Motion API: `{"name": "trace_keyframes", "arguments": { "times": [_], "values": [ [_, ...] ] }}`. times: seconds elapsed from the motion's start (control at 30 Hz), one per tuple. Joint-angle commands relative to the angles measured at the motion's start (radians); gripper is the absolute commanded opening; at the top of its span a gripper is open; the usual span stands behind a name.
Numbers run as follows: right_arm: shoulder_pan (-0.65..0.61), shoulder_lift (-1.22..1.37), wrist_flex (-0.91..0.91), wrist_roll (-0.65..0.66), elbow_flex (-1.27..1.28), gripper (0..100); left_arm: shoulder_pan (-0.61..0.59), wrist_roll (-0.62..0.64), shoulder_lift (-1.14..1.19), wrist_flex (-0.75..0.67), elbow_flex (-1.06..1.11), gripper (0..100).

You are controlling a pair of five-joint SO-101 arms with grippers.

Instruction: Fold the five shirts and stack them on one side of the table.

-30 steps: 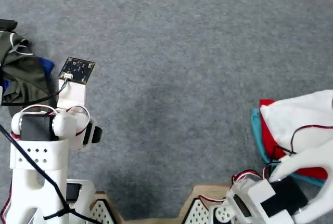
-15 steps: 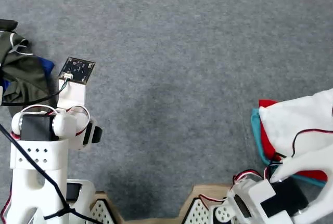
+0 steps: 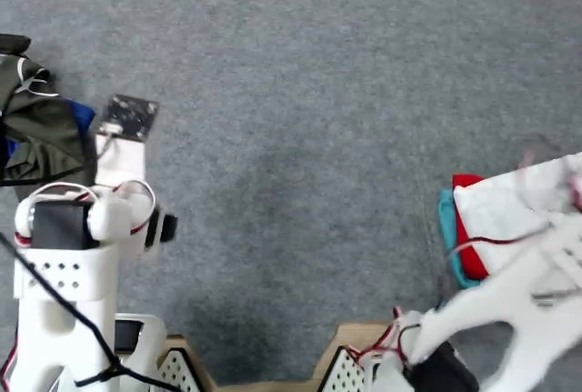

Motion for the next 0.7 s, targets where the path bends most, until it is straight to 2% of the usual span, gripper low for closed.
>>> {"name": "trace_keyframes", "arguments": {
  "times": [0.0, 0.03, 0.07, 0.1, 0.17, 0.27, 0.37, 0.53, 0.67],
  "values": [
    [-0.355, -0.022, -0.086, -0.094, 0.013, 12.2, -0.009, 0.149, 0.018, -0.086, -0.107, 20],
    [-0.438, 0.001, -0.158, -0.112, 0.021, 2.4, -0.006, 0.196, 0.035, -0.107, -0.127, 20],
    [-0.509, 0.03, -0.239, -0.127, 0.031, 0.2, -0.005, 0.244, 0.056, -0.132, -0.146, 20],
    [-0.567, 0.068, -0.33, -0.137, 0.044, 3.9, -0.005, 0.293, 0.085, -0.167, -0.16, 20],
    [-0.645, 0.168, -0.514, -0.138, 0.061, 3.4, -0.008, 0.385, 0.162, -0.264, -0.176, 20],
    [-0.693, 0.38, -0.779, -0.138, 0.062, 0.7, -0.009, 0.511, 0.309, -0.466, -0.183, 20],
    [-0.696, 0.616, -0.961, -0.138, -0.004, 0.5, -0.005, 0.514, 0.472, -0.675, -0.183, 19],
    [-0.696, 0.967, -0.905, -0.138, -0.271, 0.5, 0.051, 0.385, 0.75, -0.885, -0.183, 6],
    [-0.69, 1.161, -0.666, -0.138, -0.536, 0.5, 0.098, 0.273, 0.958, -0.953, -0.21, 2]
  ]
}}
